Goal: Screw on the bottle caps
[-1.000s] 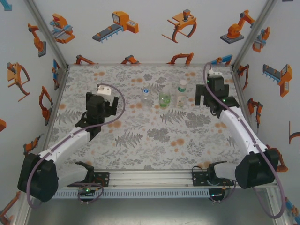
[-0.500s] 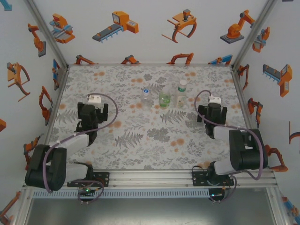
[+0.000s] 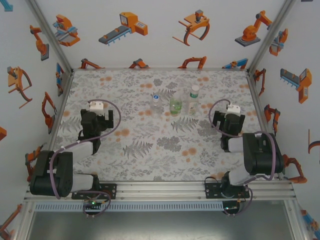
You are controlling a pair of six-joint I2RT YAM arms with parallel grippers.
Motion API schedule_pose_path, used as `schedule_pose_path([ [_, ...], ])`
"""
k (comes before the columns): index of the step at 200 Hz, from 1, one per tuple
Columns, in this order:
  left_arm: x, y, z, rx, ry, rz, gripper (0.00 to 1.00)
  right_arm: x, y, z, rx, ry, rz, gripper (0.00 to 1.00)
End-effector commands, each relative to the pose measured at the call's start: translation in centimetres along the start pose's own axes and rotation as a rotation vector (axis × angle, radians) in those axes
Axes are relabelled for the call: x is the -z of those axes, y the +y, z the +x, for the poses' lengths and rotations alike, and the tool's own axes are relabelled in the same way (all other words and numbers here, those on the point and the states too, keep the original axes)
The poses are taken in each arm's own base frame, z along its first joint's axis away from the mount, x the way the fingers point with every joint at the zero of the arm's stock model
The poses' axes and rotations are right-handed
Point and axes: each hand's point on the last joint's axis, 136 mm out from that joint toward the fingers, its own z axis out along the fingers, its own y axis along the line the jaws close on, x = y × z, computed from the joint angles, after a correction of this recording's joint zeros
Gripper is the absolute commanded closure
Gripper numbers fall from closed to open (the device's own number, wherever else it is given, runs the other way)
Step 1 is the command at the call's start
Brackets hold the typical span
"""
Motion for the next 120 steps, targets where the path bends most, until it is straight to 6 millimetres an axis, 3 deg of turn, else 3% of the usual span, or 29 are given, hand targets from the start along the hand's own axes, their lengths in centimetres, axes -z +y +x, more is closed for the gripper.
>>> schedule_pose_path([
  [1, -0.9, -0.5, -0.5, 0.026, -0.017, 0.03, 0.03, -0.2, -0.6, -1.7, -0.042, -0.054, 0.034, 0.01],
  [29, -1.5, 0.0, 0.6, 0.052, -0.026, 0.017, 0.03, -0.3, -0.6, -1.8, -0.043, -0.054, 0.031, 0.01],
  [67, -2.6, -0.1, 2.0, 0.125, -0.051, 0.131, 0.03, -0.4, -0.5, -1.8, -0.042, -0.05, 0.029, 0.01],
  [78, -2.8, 0.0, 2.3, 0.139, 0.031, 0.146, 0.03, -0.4, -0.5, -1.8, -0.041, -0.049, 0.03, 0.01],
  [120, -3.4, 1.5, 2.4, 0.163, 0.033, 0.042, 0.03, -0.3, -0.5, -1.8, -0.039, -0.05, 0.029, 0.01],
])
